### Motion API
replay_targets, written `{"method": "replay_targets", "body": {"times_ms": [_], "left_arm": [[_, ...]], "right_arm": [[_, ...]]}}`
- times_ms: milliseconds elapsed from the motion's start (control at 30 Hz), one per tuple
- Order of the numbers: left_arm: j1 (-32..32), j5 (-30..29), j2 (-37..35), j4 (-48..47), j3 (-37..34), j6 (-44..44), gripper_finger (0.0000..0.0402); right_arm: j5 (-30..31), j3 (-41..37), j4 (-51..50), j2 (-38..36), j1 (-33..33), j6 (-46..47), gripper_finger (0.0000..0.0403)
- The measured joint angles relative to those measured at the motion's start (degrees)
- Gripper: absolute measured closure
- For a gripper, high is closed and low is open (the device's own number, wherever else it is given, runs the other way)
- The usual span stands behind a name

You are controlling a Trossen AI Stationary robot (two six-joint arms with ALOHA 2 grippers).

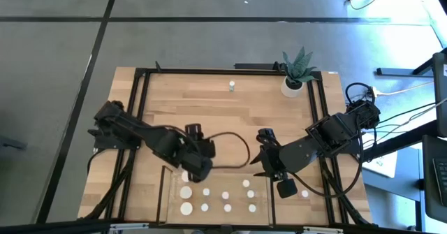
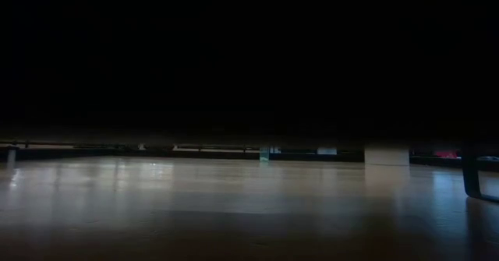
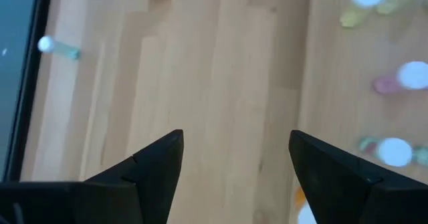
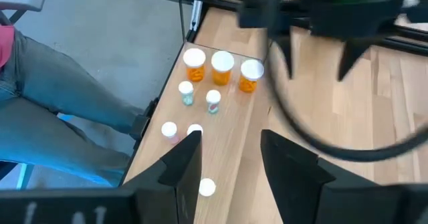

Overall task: Pick and place medicine bottles onto shelf by color
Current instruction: Put the blue pill bottle on the shelf aligned with the other blue pill bottles

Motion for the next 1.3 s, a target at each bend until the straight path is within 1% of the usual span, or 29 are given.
{"method": "replay_targets", "body": {"times_ms": [167,333,433,533,633,767,867,1000,1233,1300], "left_arm": [[4.9,-0.1,-4.8,0.2,-4.6,-0.4,0.0136],[10.7,1.4,-10.2,4.2,-12.9,1.9,0.0136],[14.0,3.8,-12.5,5.7,-17.7,5.7,0.0136],[17.4,5.8,-14.4,7.6,-22.0,6.8,0.0136],[20.8,8.6,-15.3,10.9,-25.5,11.4,0.0136],[25.6,14.3,-15.4,15.0,-27.6,18.4,0.0136],[29.4,16.8,-15.2,18.5,-28.3,23.3,0.0136],[34.5,20.2,-15.2,20.7,-28.3,28.5,0.0136],[42.7,29.6,-15.2,23.8,-28.3,37.8,0.0136],[44.5,31.7,-15.2,24.6,-28.3,40.3,0.0136]], "right_arm": [[0.0,0.0,0.0,0.0,0.0,0.0,0.0247],[0.0,0.0,0.0,0.0,0.0,0.0,0.0247],[0.0,0.0,0.0,0.0,0.0,0.0,0.0247],[0.0,0.0,0.0,0.0,0.0,0.0,0.0247],[0.0,0.0,0.0,0.0,0.0,0.0,0.0247],[0.0,0.0,0.0,0.0,0.0,0.0,0.0247],[0.0,0.0,0.0,0.0,0.0,0.0,0.0247],[0.0,0.0,0.0,0.0,0.0,0.0,0.0247],[0.0,0.0,0.0,0.0,0.0,-0.1,0.0247],[0.0,0.0,-0.1,0.0,-0.2,-1.6,0.0247]]}}
